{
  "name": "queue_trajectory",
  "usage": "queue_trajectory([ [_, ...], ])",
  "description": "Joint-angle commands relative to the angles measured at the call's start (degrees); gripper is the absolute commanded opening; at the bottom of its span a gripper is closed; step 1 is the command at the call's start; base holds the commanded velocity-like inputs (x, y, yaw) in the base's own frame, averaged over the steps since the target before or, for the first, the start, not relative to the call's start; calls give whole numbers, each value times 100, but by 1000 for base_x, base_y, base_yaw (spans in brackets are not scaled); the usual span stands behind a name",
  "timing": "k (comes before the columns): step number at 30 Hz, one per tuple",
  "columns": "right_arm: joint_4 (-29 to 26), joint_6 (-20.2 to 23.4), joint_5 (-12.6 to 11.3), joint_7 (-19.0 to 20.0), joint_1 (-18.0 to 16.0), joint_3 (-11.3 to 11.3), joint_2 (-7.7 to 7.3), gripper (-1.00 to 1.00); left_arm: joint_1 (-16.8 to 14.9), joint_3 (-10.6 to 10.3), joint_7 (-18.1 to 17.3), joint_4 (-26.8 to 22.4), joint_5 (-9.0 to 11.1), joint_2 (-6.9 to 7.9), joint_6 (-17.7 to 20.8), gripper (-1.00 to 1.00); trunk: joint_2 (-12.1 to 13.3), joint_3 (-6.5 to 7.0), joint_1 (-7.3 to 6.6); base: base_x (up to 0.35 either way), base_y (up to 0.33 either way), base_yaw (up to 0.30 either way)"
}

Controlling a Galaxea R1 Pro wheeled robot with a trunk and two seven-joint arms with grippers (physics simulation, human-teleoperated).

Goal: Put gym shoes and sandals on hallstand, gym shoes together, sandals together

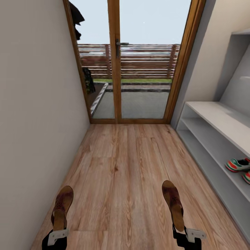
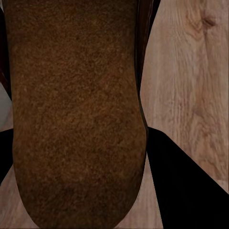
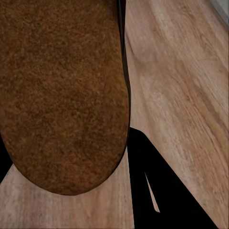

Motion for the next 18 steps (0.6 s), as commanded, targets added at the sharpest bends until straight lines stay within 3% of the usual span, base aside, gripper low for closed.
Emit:
queue_trajectory([
  [1,3,-16,-30,11,-4,-8,3,-100,-3,12,-37,4,40,-1,-10,-100,-2,-4,3,337,0,0],
  [18,1,-16,-30,11,-4,-7,13,-100,-3,12,-38,4,42,-1,-10,-100,-2,-4,3,337,0,0],
])
